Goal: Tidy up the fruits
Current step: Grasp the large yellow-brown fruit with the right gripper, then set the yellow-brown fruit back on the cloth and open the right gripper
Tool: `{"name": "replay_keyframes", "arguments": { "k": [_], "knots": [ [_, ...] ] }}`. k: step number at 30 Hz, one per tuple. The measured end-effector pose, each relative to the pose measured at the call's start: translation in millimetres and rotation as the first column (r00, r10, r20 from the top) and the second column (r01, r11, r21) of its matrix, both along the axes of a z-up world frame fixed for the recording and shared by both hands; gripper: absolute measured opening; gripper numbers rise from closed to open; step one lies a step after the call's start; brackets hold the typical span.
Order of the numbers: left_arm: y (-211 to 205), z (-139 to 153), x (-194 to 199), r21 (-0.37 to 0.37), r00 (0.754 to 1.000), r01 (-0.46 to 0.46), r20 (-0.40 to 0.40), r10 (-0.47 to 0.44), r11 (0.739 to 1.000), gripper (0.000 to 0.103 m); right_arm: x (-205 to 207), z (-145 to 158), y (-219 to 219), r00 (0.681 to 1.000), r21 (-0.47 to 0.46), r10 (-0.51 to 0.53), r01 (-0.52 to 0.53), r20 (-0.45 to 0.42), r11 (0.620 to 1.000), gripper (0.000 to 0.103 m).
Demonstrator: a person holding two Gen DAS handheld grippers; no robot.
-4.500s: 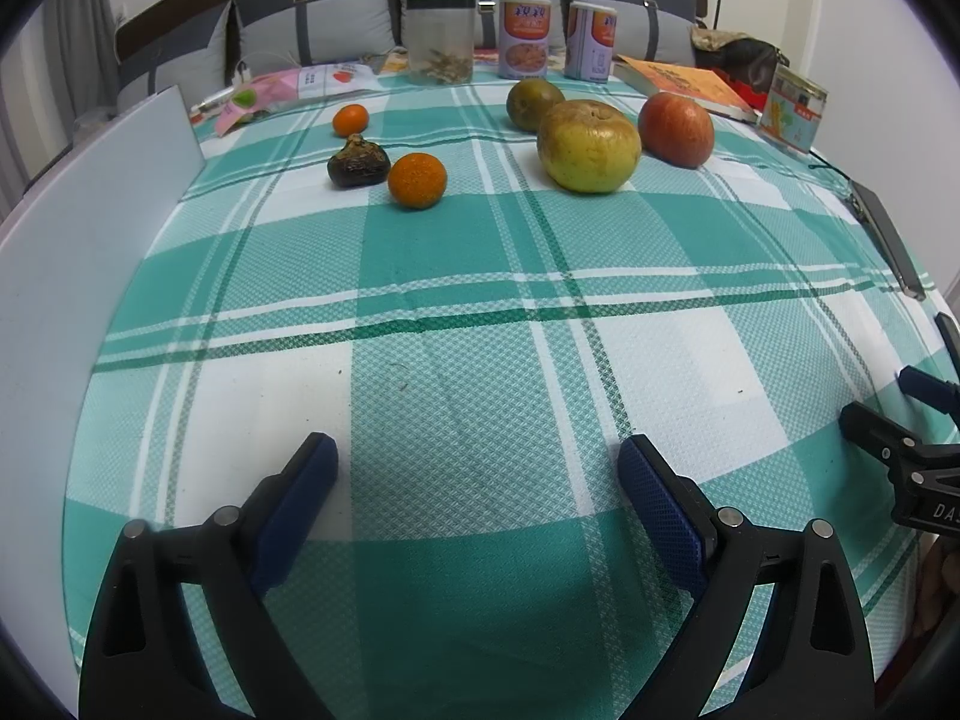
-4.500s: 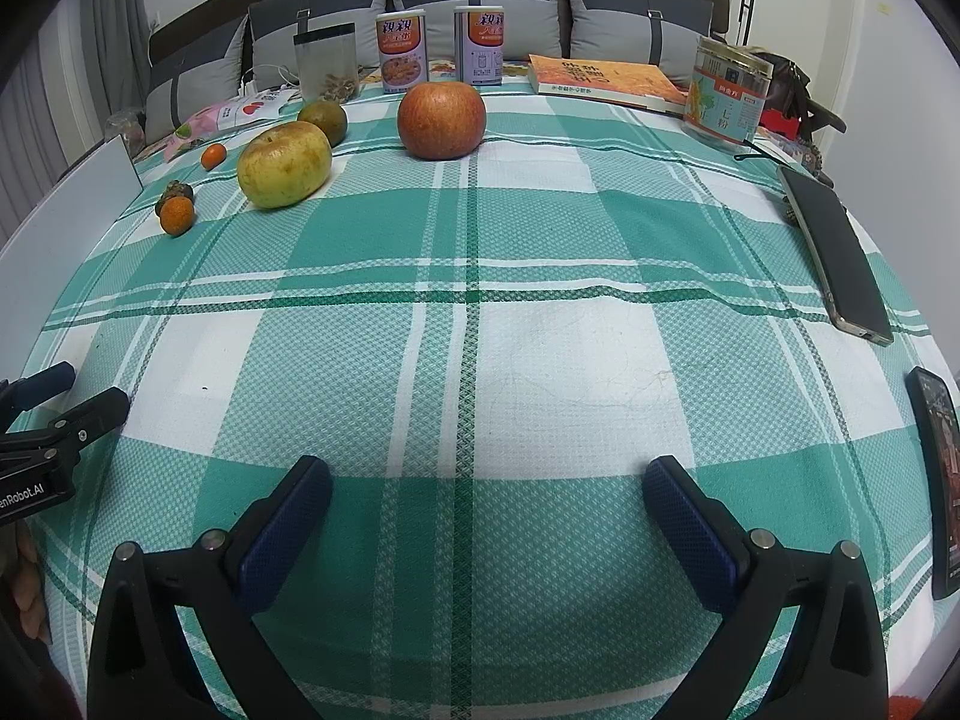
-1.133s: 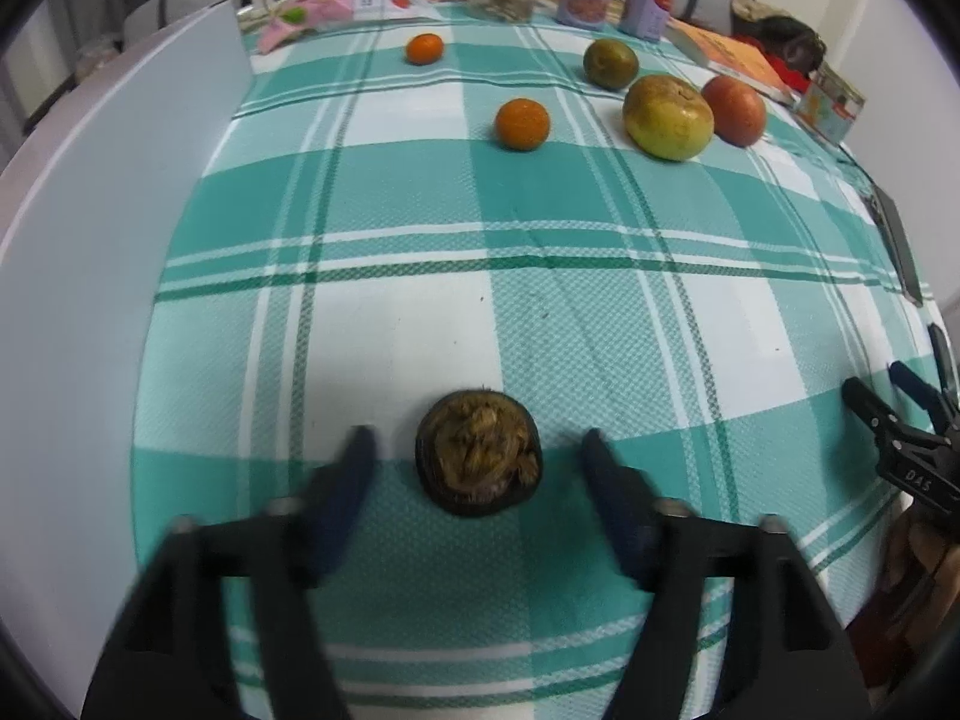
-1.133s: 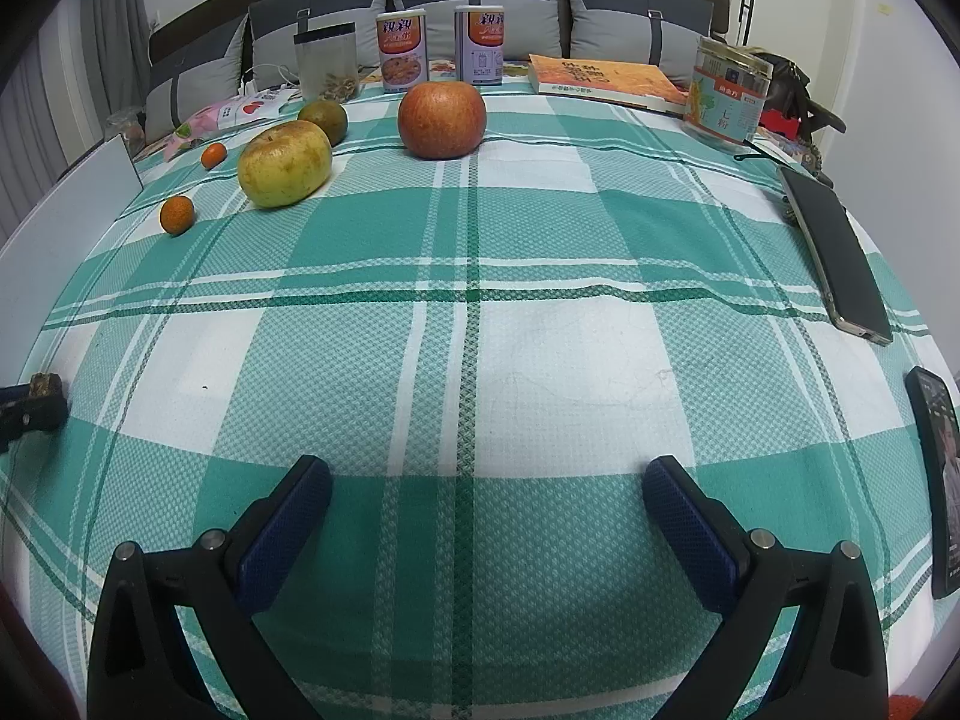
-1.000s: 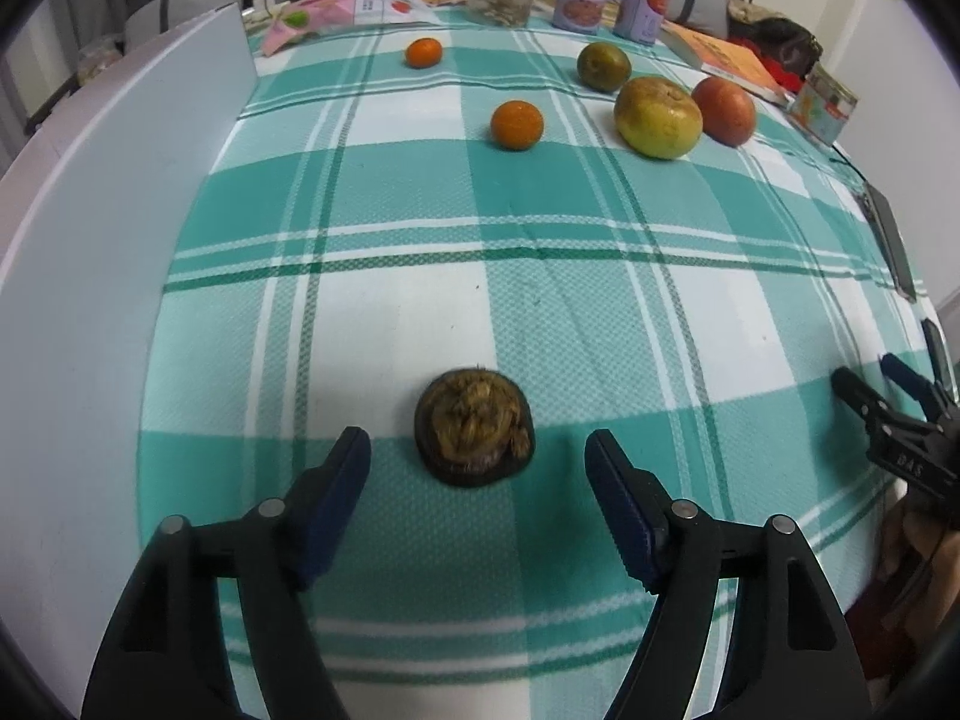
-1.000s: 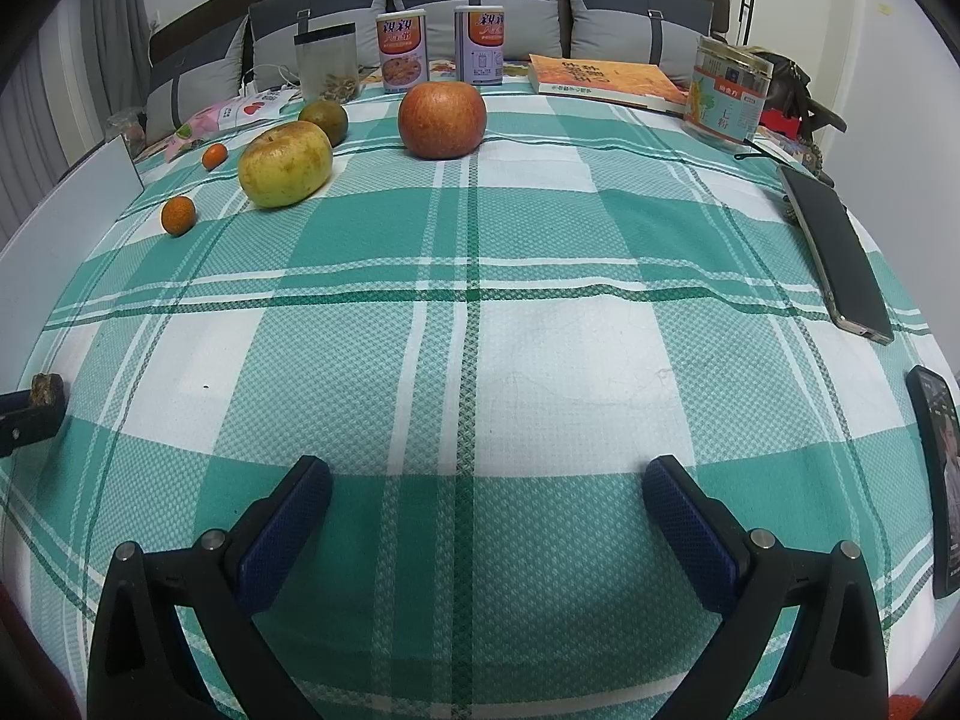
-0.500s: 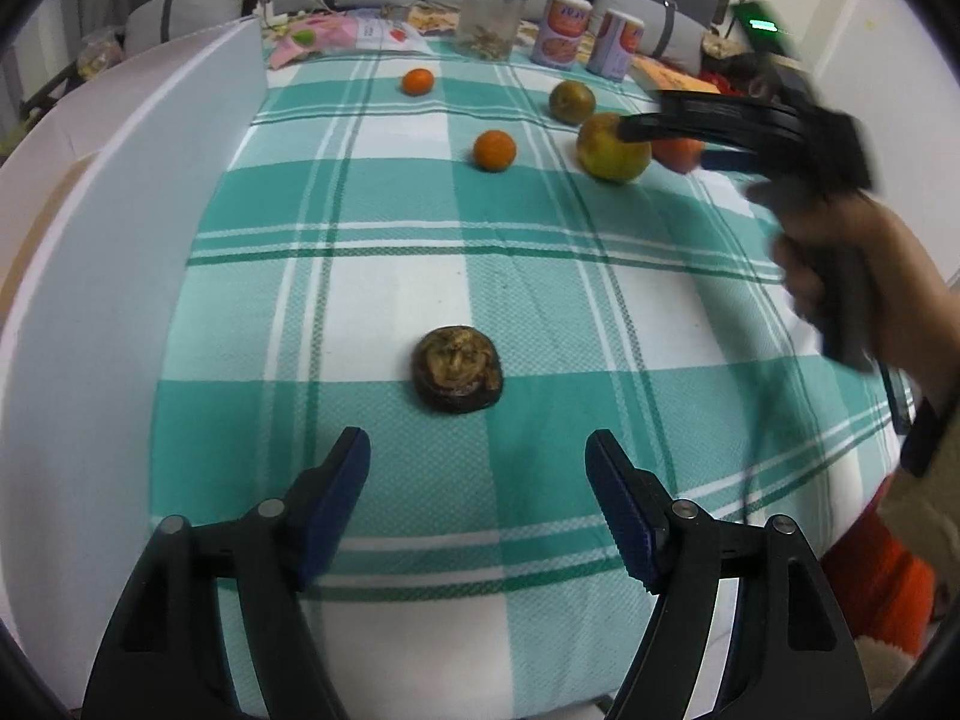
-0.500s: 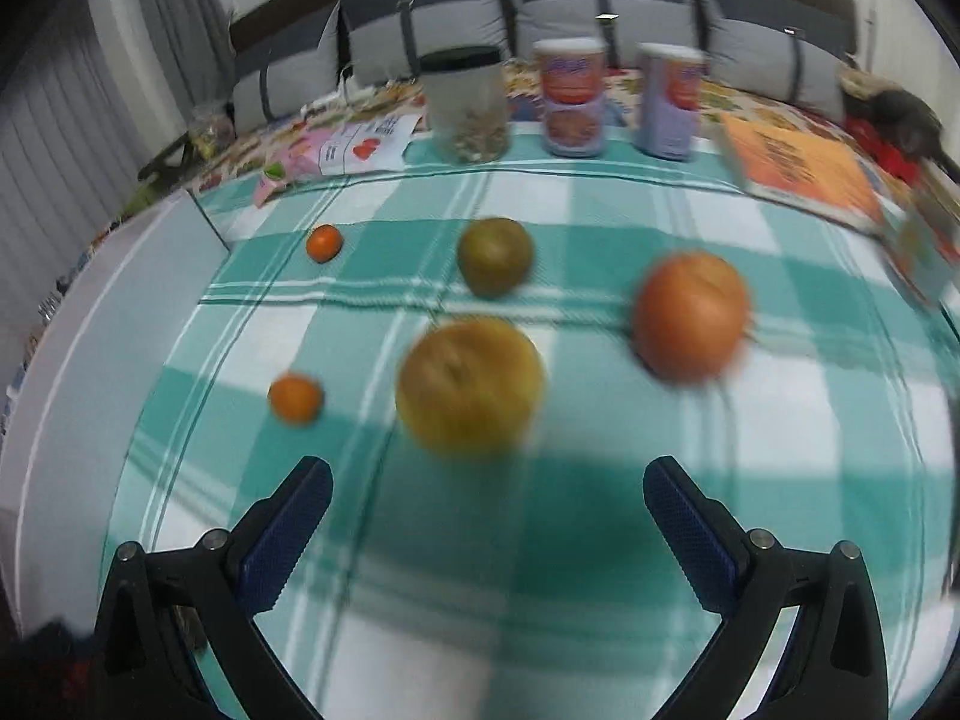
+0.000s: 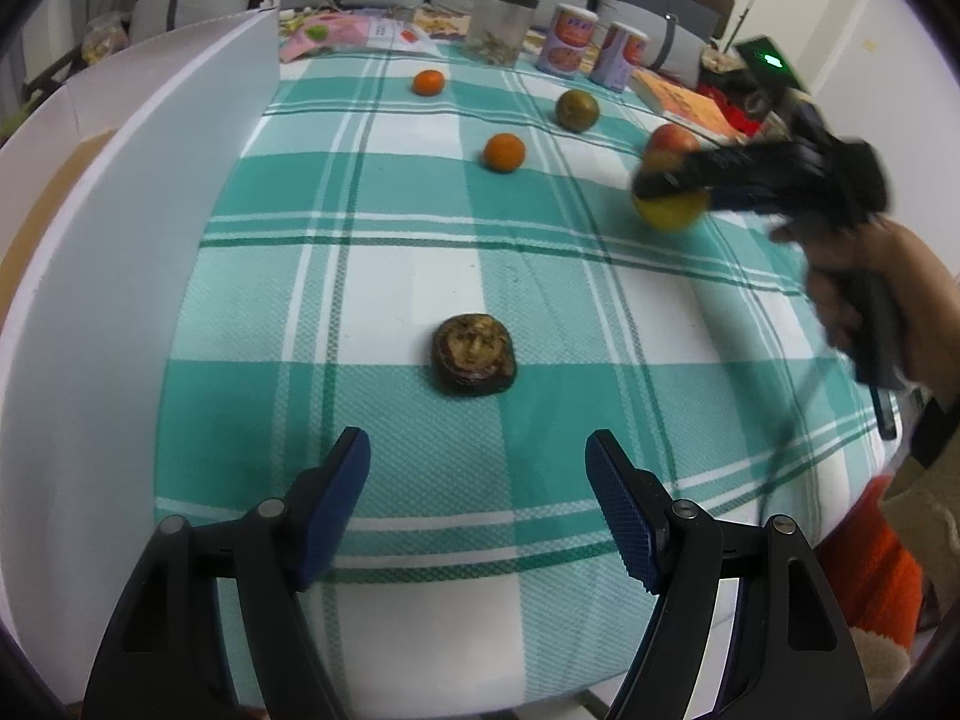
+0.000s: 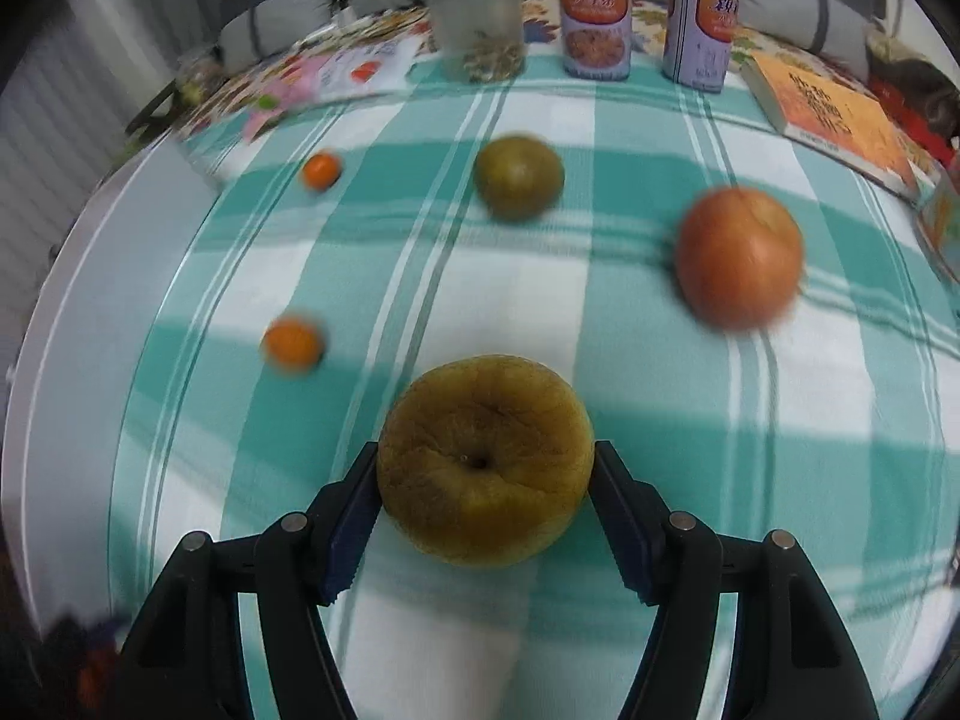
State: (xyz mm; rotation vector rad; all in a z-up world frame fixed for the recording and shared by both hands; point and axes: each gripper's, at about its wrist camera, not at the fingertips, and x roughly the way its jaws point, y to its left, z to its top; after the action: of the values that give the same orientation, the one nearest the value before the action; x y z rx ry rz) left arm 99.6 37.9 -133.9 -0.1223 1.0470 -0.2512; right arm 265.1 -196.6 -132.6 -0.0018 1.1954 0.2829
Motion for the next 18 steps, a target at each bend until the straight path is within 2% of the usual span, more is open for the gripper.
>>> {"name": "replay_keyframes", "arguments": {
  "k": [4,8,12,14,15,18],
  "knots": [
    [-8.3,1.2,-4.3,0.001,1.000,0.021,0.003,-0.021,1.000,0.076,-58.3,2.7,-1.9,0.994,-0.069,0.104,-0.107,-0.041,0.992,0.067],
    [-19.7,-2.1,-7.0,0.028,0.999,0.036,-0.007,-0.036,0.999,0.077,-88.9,-14.0,-1.2,0.991,-0.131,0.127,-0.130,-0.033,0.983,0.067],
    [-28.0,-5.0,-8.5,0.119,1.000,0.026,-0.019,-0.024,0.993,0.077,-104.0,-18.3,-8.5,0.996,-0.108,0.066,-0.059,0.061,0.992,0.071],
    [-29.0,-5.1,-11.0,0.146,1.000,0.021,-0.019,-0.019,0.989,0.079,-111.8,-14.0,-16.3,0.995,-0.069,0.012,-0.005,0.101,0.998,0.090],
    [-29.3,-5.3,-12.2,0.157,1.000,0.020,-0.018,-0.017,0.987,0.083,-118.3,-9.9,-22.0,0.992,-0.032,-0.017,0.021,0.125,0.999,0.091],
    [-30.2,-5.1,-14.7,0.178,1.000,0.021,-0.011,-0.020,0.984,0.085,-131.3,-2.3,-32.5,0.984,0.014,-0.081,0.080,0.160,0.997,0.092]
  ]
}}
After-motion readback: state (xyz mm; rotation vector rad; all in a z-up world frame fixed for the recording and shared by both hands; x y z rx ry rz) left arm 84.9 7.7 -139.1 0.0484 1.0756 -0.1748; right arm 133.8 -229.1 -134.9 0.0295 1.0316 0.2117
